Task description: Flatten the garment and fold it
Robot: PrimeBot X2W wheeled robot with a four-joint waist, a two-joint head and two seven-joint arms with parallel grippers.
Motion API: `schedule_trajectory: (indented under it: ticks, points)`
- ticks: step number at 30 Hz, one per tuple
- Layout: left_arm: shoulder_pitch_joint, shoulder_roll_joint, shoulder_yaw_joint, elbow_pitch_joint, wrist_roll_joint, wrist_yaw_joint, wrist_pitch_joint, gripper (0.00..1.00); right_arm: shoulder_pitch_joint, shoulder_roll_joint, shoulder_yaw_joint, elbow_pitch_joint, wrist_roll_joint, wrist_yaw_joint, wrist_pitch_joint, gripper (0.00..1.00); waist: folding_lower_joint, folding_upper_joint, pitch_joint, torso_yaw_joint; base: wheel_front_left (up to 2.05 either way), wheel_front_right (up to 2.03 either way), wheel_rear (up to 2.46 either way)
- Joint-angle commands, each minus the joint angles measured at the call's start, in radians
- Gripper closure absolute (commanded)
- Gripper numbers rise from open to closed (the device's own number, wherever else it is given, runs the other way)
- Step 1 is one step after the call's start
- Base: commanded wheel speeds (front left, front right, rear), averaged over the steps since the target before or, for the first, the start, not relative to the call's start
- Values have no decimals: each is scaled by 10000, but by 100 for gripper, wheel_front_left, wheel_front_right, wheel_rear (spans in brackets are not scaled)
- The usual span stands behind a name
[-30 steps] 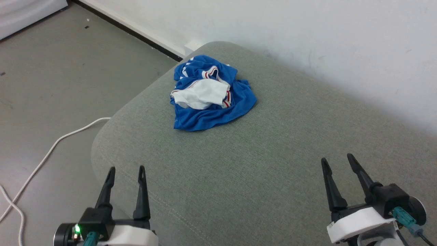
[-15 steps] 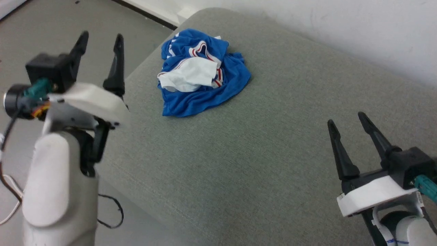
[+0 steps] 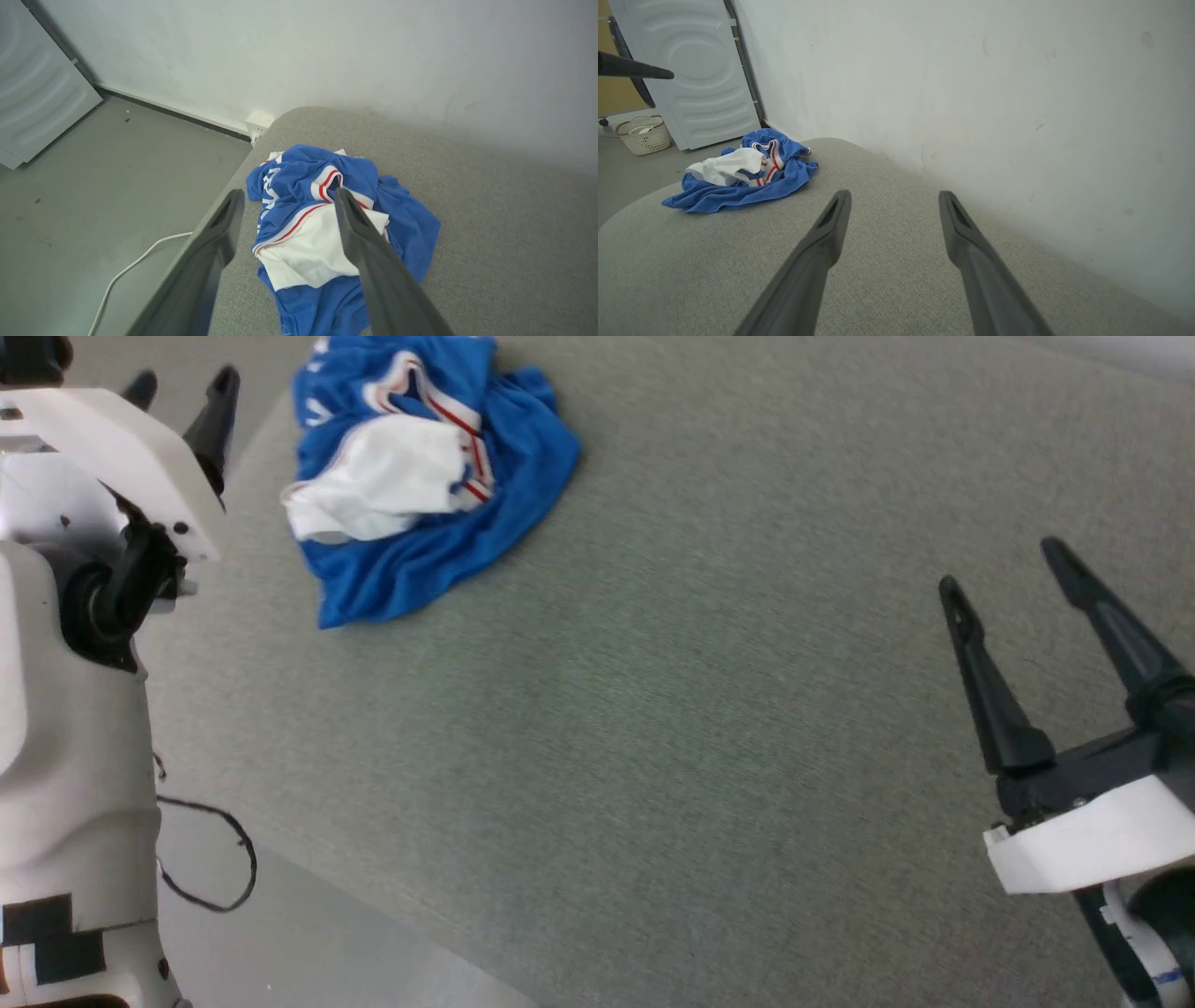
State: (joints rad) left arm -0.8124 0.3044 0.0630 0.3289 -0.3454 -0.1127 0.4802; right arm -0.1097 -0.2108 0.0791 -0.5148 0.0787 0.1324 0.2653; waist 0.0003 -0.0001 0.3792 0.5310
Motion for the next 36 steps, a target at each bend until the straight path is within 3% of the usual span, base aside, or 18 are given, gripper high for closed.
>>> schedule_trajectory:
  ticks: [1,12,20,21,22,23,29,36]
  points:
    - [-121,35,106,347,-206,10,308,0,-259,-82,2,-194,100,-17,97,0,-3,1,1120,-1006,0,0,0]
    - [223,-361,630,1819,-822,790,706,0,-235,-421,-411,-578,219,-17,317,0,-3,1,2120,-1496,0,0,0]
    - [211,-360,386,2634,-682,812,549,0,-573,-514,-228,-572,313,-17,326,0,-3,1,2292,-1596,0,0,0]
    - [234,-330,365,2716,-668,783,501,37,-619,-522,-212,-546,328,-17,312,0,-3,1,2292,-1626,0,0,0]
    - [257,-292,334,2787,-652,732,446,81,-651,-525,-211,-517,338,-17,291,0,-3,1,2283,-1656,0,0,0]
    - [273,-245,307,2837,-635,672,362,100,-669,-526,-212,-479,347,-17,269,0,-3,1,2263,-1694,0,0,0]
    - [147,191,407,2881,-546,589,-341,100,-660,-384,-287,-218,380,-17,41,0,-3,1,1907,-1875,0,0,0]
    - [-511,763,523,2448,-528,526,-703,100,-513,128,-187,439,486,-17,-585,0,-3,1,757,-2017,0,0,0]
